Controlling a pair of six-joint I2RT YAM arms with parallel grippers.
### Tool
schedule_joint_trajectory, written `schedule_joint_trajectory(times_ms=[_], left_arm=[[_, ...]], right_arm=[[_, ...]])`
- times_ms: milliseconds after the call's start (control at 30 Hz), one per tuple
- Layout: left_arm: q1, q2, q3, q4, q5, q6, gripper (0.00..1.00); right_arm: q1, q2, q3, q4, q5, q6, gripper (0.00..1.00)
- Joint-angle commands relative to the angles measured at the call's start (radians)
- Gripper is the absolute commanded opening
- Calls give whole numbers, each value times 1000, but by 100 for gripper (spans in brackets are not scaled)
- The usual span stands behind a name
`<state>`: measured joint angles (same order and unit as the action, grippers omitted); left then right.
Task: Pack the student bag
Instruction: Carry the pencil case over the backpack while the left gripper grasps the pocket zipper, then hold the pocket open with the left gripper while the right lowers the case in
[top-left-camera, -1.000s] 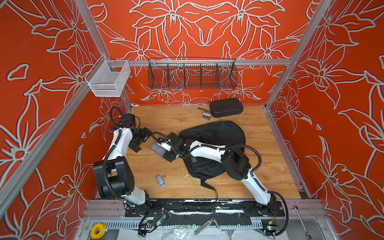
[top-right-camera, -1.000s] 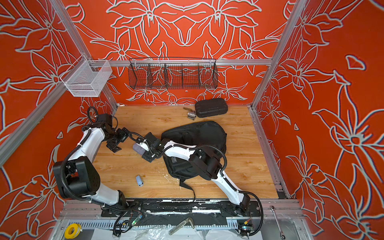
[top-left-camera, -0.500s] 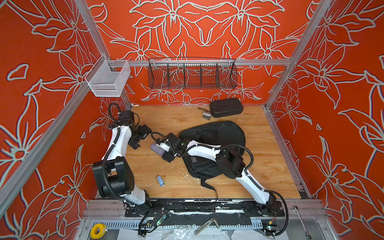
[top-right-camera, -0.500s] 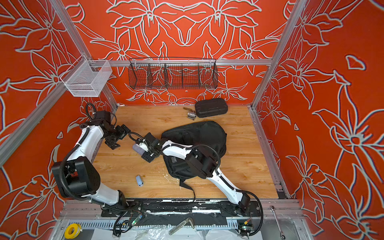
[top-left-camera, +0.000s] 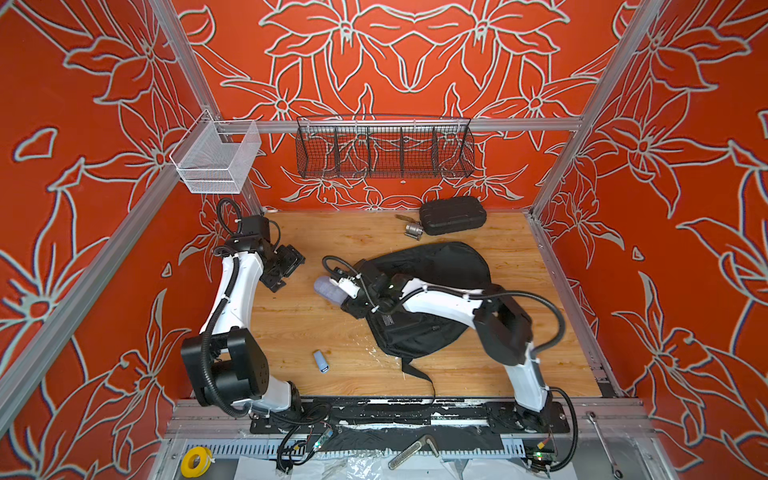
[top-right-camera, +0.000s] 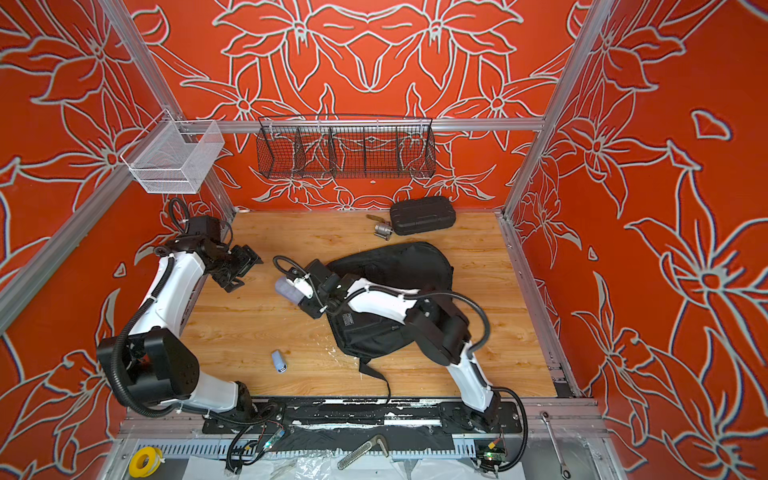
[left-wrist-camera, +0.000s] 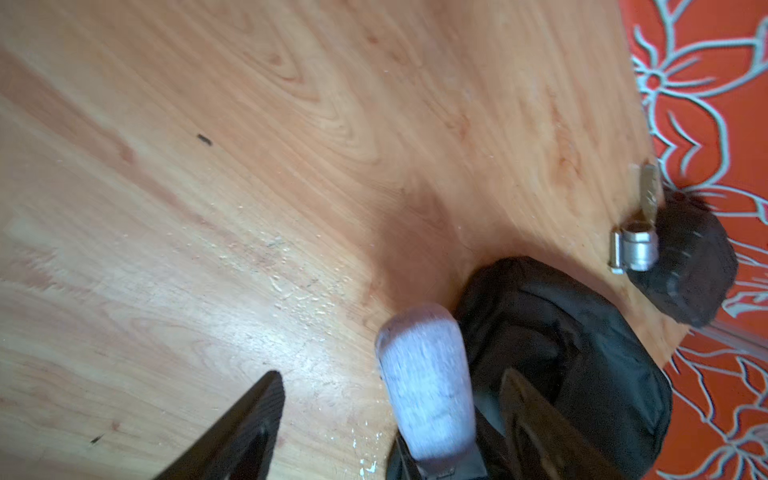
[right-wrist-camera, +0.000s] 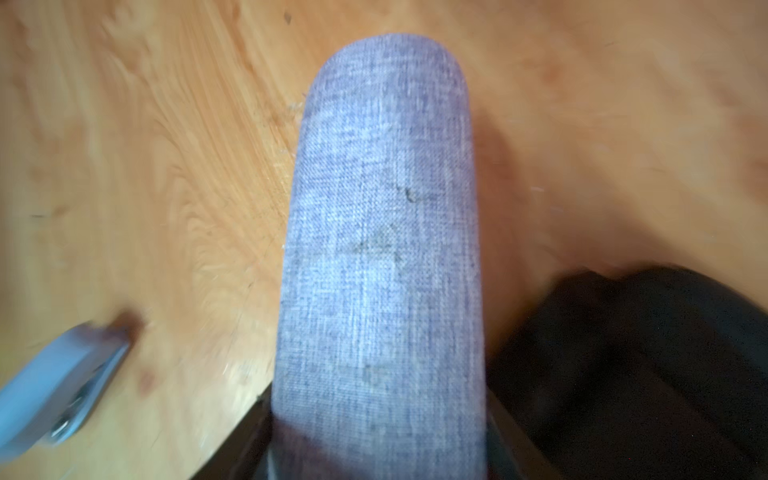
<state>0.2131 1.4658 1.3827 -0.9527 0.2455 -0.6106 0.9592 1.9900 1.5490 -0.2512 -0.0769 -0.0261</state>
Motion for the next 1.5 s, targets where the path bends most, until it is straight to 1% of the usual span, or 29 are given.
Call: schedule_joint_trajectory(times_ms=[0, 33, 133, 233, 267, 333, 467, 567, 633, 733, 867, 967, 1100, 1200, 1267, 1467], left_arm=[[-111, -36, 44, -50, -16, -9, 81], [-153, -33, 45, -47, -25, -14, 80], [-295, -2, 45, -33, -48, -30, 75], [-437, 88, 60, -19, -41, -46, 70], [-483, 128, 69, -13, -36, -51, 65], [-560, 211, 94, -8, -31, -55, 51], [-692, 363, 186, -5, -45, -67, 51], [-749, 472, 266, -12, -18, -85, 51], [-772, 538, 320, -23, -6, -96, 52], [-791, 608, 374, -12, 23, -125, 56], [-805, 666, 436, -23, 12, -154, 59], [-807, 693, 447, -34, 1, -174, 60], [-808, 693, 433, -72, -52, -195, 59], [-808, 622, 343, 2, -52, -214, 61], [-809, 600, 317, 23, -76, -230, 61], [-806, 703, 429, -34, -70, -225, 62]], right_arm=[[-70, -202, -123, -11, 108, 77, 22], [-94, -265, -163, -28, 134, 84, 22], [-177, -380, -243, -106, 191, 101, 22], [-257, -470, -302, -189, 244, 109, 22], [-274, -503, -323, -205, 265, 102, 22], [-308, -564, -366, -220, 283, 91, 22], [-377, -657, -428, -263, 269, 99, 22], [-392, -710, -474, -286, 264, 88, 22], [-396, -741, -506, -290, 261, 83, 22], [-401, -780, -551, -286, 250, 81, 22], [-406, -816, -599, -278, 240, 81, 22], [-407, -831, -622, -267, 229, 70, 22], [-411, -835, -636, -252, 210, 61, 22], [-412, -835, -648, -235, 189, 54, 22], [-414, -830, -654, -222, 175, 53, 22], [-416, -807, -646, -202, 138, 50, 22]])
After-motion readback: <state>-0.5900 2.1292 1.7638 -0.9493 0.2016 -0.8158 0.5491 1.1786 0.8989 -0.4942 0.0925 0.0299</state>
